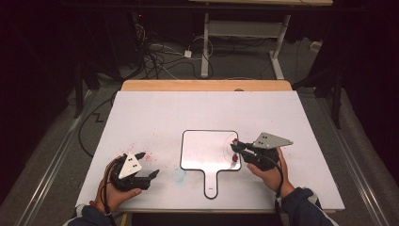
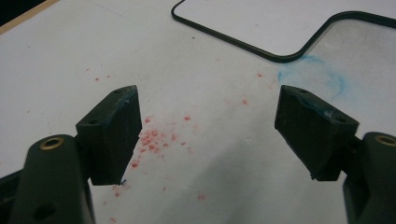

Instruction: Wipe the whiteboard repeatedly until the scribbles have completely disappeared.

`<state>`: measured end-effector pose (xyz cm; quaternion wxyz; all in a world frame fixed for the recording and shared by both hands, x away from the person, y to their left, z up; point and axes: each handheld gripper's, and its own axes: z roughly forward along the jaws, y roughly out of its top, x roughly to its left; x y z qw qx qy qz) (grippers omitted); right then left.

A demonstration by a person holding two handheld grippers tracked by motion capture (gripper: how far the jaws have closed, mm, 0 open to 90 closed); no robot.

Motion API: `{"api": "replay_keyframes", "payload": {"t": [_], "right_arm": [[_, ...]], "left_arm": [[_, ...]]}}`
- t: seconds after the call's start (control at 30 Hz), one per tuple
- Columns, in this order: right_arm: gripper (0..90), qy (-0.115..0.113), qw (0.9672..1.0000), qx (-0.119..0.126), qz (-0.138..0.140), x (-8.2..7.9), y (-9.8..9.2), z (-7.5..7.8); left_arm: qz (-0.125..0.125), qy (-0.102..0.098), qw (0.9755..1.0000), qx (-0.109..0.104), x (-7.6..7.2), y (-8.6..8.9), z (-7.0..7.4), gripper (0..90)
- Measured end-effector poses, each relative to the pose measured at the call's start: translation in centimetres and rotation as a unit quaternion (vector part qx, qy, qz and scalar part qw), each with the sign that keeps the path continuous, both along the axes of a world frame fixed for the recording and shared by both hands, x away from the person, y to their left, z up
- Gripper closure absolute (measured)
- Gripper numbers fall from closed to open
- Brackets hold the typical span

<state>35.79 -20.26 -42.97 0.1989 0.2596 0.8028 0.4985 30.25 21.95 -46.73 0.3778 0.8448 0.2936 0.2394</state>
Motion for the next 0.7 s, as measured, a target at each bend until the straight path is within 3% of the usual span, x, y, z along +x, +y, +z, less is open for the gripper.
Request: {"api": "replay_keyframes", "payload": {"t": [0.7], "right_arm": [[81.7,-0.004,0.9999,-0.005,0.01,-0.09,0.45,-0.82]], "left_arm": [[-0.005,0.007,0.9999,0.01,-0.29,-0.2,-0.04,21.8]]}}
